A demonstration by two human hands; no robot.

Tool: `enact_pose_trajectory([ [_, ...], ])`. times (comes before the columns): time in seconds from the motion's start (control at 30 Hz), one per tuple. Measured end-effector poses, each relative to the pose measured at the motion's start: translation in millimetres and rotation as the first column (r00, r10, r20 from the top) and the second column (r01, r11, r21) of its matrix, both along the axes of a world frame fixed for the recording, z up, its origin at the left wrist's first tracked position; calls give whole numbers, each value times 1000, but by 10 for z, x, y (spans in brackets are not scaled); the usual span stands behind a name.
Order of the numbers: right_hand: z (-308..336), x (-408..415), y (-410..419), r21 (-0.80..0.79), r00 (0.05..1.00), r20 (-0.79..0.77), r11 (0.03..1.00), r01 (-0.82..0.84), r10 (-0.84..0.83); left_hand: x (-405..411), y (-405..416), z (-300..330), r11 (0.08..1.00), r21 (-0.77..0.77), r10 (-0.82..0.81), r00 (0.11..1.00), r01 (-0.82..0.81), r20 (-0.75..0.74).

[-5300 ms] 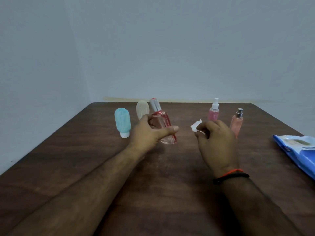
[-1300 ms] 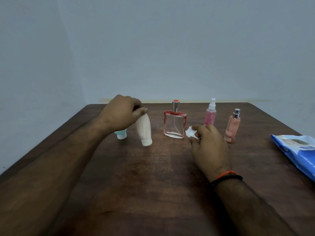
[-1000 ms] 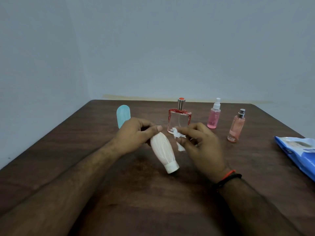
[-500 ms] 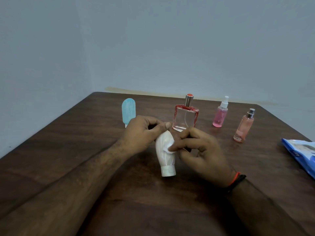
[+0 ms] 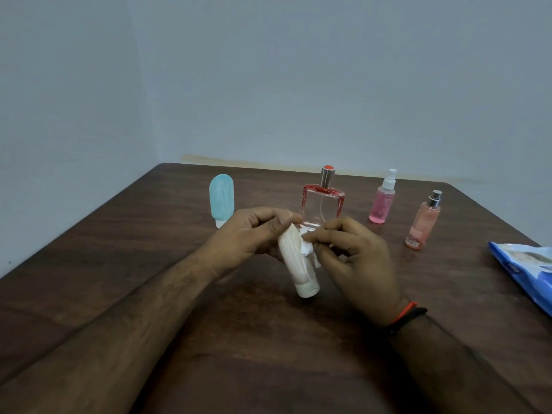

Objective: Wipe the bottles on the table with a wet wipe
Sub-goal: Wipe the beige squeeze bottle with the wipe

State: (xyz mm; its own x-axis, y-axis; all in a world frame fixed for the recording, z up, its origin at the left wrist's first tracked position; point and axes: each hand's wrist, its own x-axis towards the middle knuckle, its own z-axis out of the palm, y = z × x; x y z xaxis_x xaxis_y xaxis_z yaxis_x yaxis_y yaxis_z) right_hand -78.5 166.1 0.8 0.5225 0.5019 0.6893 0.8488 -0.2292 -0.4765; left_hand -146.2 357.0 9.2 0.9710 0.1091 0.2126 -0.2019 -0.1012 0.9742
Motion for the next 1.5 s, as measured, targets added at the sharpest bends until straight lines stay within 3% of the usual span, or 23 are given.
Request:
enact_pose_trajectory([
  [0.1, -3, 3, 13, 16, 999, -31, 1000, 24, -24, -12, 54, -26, 993, -44, -113, 993, 111, -40],
  [0.33, -6, 6, 4, 39, 997, -77, 999, 20, -17, 1, 90, -46, 994, -34, -109, 994, 108, -31],
  [0.47, 26, -32, 10, 133, 999, -41, 991, -24, 29, -12, 113, -25, 961, -185, -218, 975, 207, -41],
  [0.63, 55, -52, 5, 211, 996, 33, 974, -82, 77, -19, 87, -54, 944, -148, -304, 952, 295, -42],
  [0.77, 50, -76, -11, 175, 984, 60, 969, -177, 169, -20, 93, -34, 945, -141, -304, 951, 294, -51],
  [0.97, 51, -80, -16, 33, 950, 233, 975, -222, 208, -38, 102, -19, 954, -163, -262, 964, 252, -45],
  [1.17, 85, -141, -38, 6, 943, 216, 965, -262, 254, -77, 147, 61, 939, -252, -235, 971, 236, 32],
  [1.33, 67, -113, -42, 7, 973, 173, 987, -158, 154, -82, 171, 79, 935, -267, -229, 972, 233, 46],
  [1.5, 38, -74, -17, 115, 984, 157, 988, -102, 84, -76, 139, 70, 934, -248, -257, 966, 256, 26],
])
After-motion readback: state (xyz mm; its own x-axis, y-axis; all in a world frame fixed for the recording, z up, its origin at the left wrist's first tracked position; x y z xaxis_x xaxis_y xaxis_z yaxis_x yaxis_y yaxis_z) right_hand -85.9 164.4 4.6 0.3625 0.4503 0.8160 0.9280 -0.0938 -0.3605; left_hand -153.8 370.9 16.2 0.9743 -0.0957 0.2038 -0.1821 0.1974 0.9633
